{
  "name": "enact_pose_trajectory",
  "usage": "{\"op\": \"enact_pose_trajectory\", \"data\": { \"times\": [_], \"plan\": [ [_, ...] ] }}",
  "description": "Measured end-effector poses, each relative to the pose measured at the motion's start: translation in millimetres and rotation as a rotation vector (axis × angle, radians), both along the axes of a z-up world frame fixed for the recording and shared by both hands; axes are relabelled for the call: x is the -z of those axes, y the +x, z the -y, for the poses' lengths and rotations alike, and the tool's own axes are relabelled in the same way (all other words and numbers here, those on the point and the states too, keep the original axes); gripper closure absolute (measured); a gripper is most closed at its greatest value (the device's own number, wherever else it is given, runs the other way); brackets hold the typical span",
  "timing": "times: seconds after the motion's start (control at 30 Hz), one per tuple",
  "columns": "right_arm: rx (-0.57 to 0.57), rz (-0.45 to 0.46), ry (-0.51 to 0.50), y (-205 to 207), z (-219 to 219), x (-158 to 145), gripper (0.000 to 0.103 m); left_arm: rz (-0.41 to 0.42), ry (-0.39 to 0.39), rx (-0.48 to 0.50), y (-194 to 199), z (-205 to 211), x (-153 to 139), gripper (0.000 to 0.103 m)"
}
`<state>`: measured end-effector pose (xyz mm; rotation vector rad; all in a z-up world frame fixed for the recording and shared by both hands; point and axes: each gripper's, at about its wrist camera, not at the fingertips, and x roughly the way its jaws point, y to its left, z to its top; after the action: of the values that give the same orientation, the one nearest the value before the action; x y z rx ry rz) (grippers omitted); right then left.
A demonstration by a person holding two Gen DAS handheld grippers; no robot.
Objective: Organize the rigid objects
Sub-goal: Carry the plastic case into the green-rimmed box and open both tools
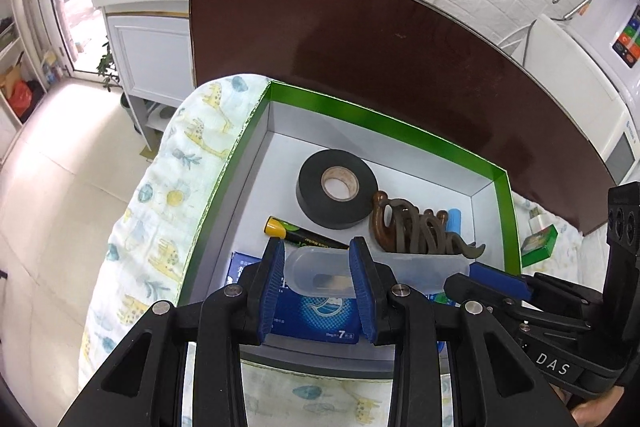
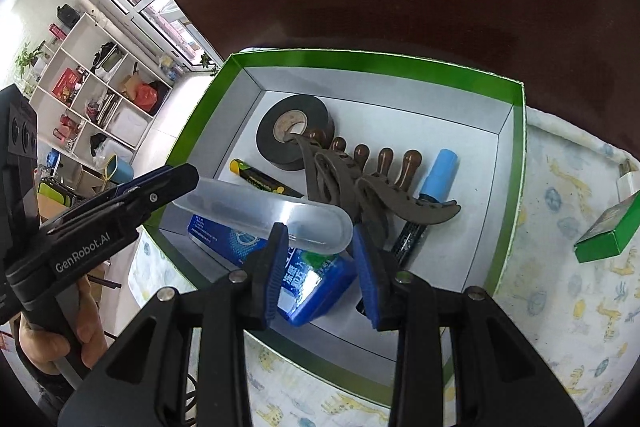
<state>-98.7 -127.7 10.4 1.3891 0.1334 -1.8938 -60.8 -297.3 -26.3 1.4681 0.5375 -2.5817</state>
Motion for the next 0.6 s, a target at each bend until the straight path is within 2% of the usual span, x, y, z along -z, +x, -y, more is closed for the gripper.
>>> {"op": "enact_pose_trajectory", "data": {
  "times": [0.1,0.33,0.6],
  "plan": [
    [-0.003,0.011,-0.014,-2,-3,0,0.070,-0.003,-0.015,-0.006,-2,-1,-1,0.069],
    [0.029,-0.057,0.001,-7,-22,-10,0.070,-0.041,-0.044,-0.044,-3,-5,-17,0.069],
    [0.095,-0.087,-0.027,-22,-72,-23,0.070,-0.054,-0.047,0.075,-20,-69,-31,0.069]
  ]
}}
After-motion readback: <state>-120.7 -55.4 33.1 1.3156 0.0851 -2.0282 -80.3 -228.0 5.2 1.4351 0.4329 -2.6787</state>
